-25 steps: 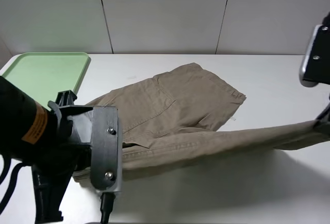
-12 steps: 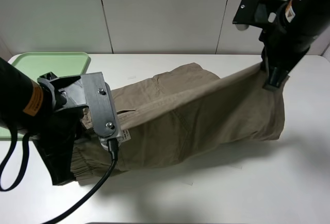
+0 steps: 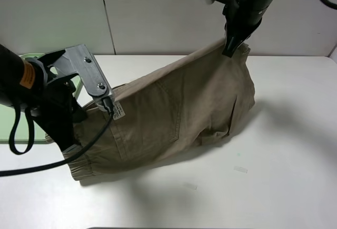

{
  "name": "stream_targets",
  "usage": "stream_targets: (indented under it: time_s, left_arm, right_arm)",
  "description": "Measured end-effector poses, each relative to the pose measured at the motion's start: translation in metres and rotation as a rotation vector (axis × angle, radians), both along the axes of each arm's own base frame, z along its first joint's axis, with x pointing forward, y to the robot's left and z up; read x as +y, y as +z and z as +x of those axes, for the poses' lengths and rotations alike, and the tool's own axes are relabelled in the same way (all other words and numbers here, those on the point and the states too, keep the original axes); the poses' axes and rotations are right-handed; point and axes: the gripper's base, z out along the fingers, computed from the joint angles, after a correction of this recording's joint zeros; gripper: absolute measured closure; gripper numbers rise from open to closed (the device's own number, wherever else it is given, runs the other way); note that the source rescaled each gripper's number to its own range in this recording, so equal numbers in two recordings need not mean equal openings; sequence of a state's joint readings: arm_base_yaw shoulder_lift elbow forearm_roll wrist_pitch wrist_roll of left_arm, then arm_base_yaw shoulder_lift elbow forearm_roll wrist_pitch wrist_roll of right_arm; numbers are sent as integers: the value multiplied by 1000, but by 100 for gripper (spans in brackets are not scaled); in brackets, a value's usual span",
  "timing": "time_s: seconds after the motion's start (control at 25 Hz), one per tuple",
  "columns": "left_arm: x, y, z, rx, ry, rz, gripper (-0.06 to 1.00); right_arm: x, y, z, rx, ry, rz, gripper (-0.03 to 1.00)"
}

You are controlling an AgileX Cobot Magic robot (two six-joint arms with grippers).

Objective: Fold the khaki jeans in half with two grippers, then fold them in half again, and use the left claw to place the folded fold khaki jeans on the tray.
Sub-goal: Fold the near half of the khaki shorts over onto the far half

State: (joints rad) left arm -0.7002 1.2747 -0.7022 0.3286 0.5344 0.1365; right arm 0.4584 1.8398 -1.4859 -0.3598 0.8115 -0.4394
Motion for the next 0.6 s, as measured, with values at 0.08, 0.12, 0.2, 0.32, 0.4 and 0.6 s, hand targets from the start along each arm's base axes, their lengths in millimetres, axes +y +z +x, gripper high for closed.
stream_targets:
  time_s: [0.08,0.12,0.2,0.32,0.4,0.6]
  left_arm:
    - [5,1,5,-11,31,-12,94]
    - [8,1,8,-16,47,-17,94]
    - [13,-1,13,-13,76,-15,94]
    - [18,-12,21,19,113,8,94]
    - [20,-21,28,39,131,24,94]
    - [26,-45,48,59,161,40,94]
  right_arm:
    - [5,-9,8,1,6,9,97]
    - [7,-13,11,-2,9,16,97]
    - [12,-22,17,-7,19,37,97]
    - [18,-34,23,-17,33,68,97]
    - [21,-41,27,-28,43,81,97]
    - [25,-56,36,-57,62,104,97]
